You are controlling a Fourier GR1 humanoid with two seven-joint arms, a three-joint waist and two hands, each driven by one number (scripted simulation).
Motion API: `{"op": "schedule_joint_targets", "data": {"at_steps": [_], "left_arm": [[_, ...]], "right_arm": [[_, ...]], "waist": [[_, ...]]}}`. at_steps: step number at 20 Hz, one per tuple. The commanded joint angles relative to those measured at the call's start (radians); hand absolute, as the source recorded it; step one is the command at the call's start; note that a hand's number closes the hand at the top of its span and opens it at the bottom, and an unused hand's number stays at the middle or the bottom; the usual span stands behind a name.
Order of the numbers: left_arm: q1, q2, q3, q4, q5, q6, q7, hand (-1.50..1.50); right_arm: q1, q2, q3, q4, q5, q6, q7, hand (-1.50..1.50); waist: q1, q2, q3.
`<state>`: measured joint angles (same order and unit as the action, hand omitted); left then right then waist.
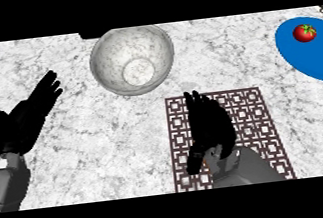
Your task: Pick the croissant from the placemat and place it in the bowl
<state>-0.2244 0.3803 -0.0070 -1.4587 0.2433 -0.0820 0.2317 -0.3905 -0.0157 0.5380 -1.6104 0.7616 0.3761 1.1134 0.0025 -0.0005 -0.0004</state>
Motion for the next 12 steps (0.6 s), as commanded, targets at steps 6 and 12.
{"op": "schedule_joint_targets", "data": {"at_steps": [6, 12], "left_arm": [[0.046, -0.033, -0.006, -0.096, -0.026, 0.019, 0.034, 0.0], [0.028, -0.044, 0.01, -0.048, -0.043, -0.01, 0.034, 0.0]], "right_arm": [[0.003, 0.015, -0.06, 0.108, 0.032, 0.007, 0.067, -1.5], [0.086, 0.011, -0.049, 0.1, 0.072, -0.022, 0.013, -1.5]], "waist": [[0.006, -0.001, 0.001], [-0.003, -0.001, 0.0]]}}
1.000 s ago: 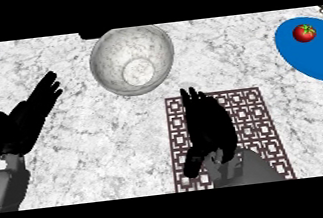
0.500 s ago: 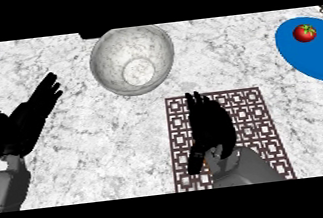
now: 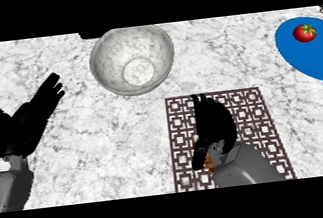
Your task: Pick the croissant from the placemat and place it in the bowl
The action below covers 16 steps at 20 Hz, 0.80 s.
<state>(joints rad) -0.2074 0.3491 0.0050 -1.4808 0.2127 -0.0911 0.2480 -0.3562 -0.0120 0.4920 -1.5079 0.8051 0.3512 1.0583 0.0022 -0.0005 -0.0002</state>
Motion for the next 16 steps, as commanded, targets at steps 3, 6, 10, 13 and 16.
{"op": "schedule_joint_targets", "data": {"at_steps": [3, 6, 10, 13, 16], "left_arm": [[0.017, -0.019, 0.008, -0.096, -0.005, 0.01, 0.072, 0.0], [-0.005, -0.001, 0.042, -0.055, -0.013, -0.022, 0.067, 0.0], [-0.041, -0.04, 0.048, 0.018, -0.045, -0.026, 0.028, 0.0], [0.048, -0.042, 0.057, 0.0, -0.065, -0.057, -0.033, 0.0], [0.041, -0.036, 0.071, -0.09, -0.037, -0.059, 0.075, 0.0]], "right_arm": [[-0.006, -0.013, -0.089, 0.108, 0.027, -0.015, -0.034, -1.5], [-0.009, 0.011, -0.062, 0.123, 0.042, -0.022, -0.021, -1.5], [0.07, -0.022, -0.028, 0.055, 0.105, -0.045, -0.118, 1.5], [-0.01, 0.011, -0.044, 0.104, 0.11, -0.063, -0.088, 1.5], [0.057, 0.002, -0.035, 0.114, 0.163, -0.121, -0.182, 1.5]], "waist": [[0.002, 0.0, 0.0], [0.002, 0.0, 0.0], [-0.004, 0.0, 0.0], [0.001, 0.0, 0.0], [0.0, -0.001, 0.0]]}}
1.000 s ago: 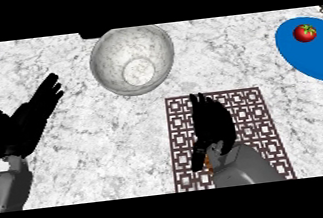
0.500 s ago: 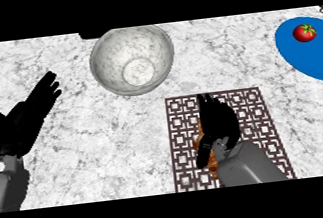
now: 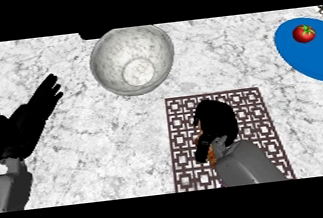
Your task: Pick the croissant from the placemat and place it in the bowl
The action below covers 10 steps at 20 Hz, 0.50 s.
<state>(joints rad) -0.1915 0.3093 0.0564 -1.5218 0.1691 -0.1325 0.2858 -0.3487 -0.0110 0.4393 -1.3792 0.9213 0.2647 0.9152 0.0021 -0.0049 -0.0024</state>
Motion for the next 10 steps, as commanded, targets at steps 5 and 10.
{"op": "schedule_joint_targets", "data": {"at_steps": [5, 10], "left_arm": [[-0.042, -0.009, 0.049, 0.025, -0.002, -0.042, 0.014, 0.0], [0.059, -0.058, 0.02, -0.072, -0.043, -0.014, 0.018, 0.0]], "right_arm": [[-0.058, 0.011, 0.014, 0.056, 0.007, -0.038, -0.019, 1.5], [0.047, 0.01, 0.021, -0.108, 0.071, 0.033, -0.039, 1.5]], "waist": [[0.002, 0.005, 0.002], [0.0, 0.004, 0.002]]}}
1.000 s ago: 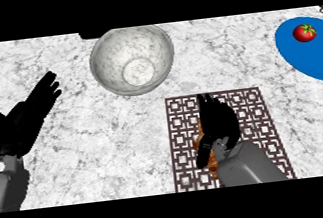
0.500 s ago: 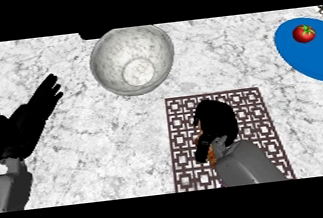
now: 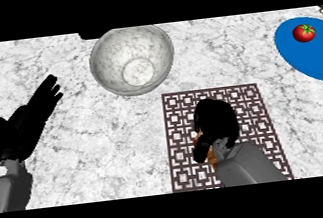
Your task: Pick the croissant from the placemat and place it in the bowl
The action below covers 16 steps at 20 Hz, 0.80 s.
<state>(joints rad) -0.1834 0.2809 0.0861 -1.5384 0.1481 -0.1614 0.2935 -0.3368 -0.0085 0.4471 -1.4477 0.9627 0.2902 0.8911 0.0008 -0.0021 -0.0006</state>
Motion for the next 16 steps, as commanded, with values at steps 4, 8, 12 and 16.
{"op": "schedule_joint_targets", "data": {"at_steps": [4, 8, 12, 16], "left_arm": [[0.003, 0.003, 0.016, 0.037, -0.026, -0.016, -0.048, 0.0], [-0.021, -0.006, 0.013, 0.028, -0.022, -0.001, -0.017, 0.0], [-0.026, -0.039, -0.017, -0.021, -0.042, 0.035, 0.027, 0.0], [-0.042, 0.035, 0.059, 0.063, 0.005, -0.053, -0.015, 0.0]], "right_arm": [[-0.05, -0.151, -0.082, -0.065, -0.08, 0.1, -0.22, 1.5], [-0.078, -0.406, -0.184, -0.002, -0.196, 0.138, -0.593, 1.5], [-0.146, -0.479, -0.256, 0.098, -0.232, 0.132, -0.788, 1.5], [-0.137, -0.486, -0.284, -0.063, -0.256, 0.207, -0.769, 1.5]], "waist": [[0.0, 0.002, 0.001], [0.007, 0.009, 0.003], [0.012, 0.005, 0.002], [-0.003, 0.001, 0.0]]}}
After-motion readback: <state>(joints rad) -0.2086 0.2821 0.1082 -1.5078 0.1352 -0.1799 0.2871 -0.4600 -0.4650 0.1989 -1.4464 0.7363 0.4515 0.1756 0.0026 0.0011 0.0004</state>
